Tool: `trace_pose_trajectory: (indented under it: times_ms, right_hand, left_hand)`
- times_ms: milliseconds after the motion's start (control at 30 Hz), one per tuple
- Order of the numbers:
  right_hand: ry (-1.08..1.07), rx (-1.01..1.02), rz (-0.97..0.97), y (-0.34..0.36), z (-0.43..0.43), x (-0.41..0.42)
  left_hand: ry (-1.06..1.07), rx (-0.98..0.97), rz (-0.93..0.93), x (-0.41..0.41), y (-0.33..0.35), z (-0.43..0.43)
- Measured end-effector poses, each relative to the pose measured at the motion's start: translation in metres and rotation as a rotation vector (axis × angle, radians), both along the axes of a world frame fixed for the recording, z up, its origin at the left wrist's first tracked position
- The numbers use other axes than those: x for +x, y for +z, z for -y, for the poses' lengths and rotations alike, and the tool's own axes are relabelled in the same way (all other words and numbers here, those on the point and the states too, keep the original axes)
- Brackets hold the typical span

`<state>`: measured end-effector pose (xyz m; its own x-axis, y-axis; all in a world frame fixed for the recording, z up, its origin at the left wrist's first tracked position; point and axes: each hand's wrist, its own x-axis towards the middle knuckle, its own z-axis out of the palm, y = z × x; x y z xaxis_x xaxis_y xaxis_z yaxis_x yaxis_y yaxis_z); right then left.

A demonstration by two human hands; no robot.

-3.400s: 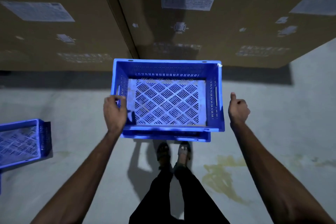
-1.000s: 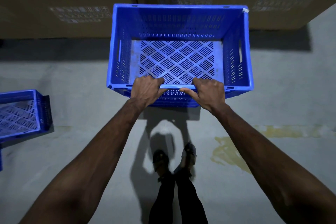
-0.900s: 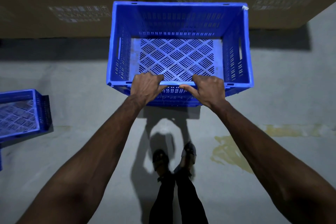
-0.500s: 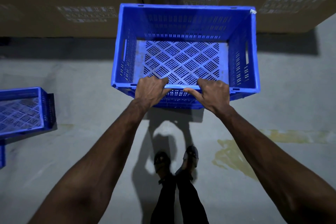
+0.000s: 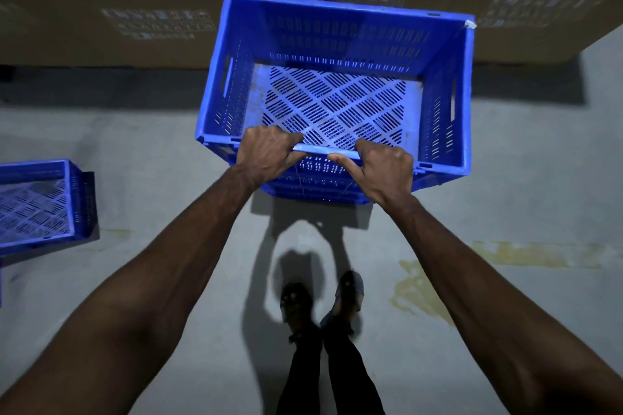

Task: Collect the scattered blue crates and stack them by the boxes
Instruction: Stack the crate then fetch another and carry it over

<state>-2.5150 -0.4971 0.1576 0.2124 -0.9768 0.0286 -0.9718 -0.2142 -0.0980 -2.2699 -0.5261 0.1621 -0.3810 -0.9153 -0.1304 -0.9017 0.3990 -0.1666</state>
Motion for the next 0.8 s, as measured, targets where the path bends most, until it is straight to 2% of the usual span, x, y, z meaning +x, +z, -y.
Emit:
trace_pose_trajectory:
  times_ms: [267,500,633,700,800]
  right_hand:
    - [0.105,-0.005,-0.007,0.003,0.002,-0.010]
    - [0.113,0.050,0.021,0.011,-0.001,-0.011]
    - [0.123,0.157,0.109,0.026,-0.007,-0.013]
    - [0.103,0.169,0.180,0.046,-0.019,-0.016]
    - [0.082,0.171,0.259,0.087,-0.047,-0.021]
  left_hand:
    - [0.142,0.025,-0.119,-0.010,0.001,-0.016]
    - [0.147,0.055,-0.211,-0.010,0.002,-0.019]
    - [0.159,0.022,-0.356,-0.013,0.017,-0.043]
    - [0.208,-0.053,-0.470,-0.018,0.030,-0.076]
    - [0.325,-0.030,-0.659,-0.027,0.054,-0.140]
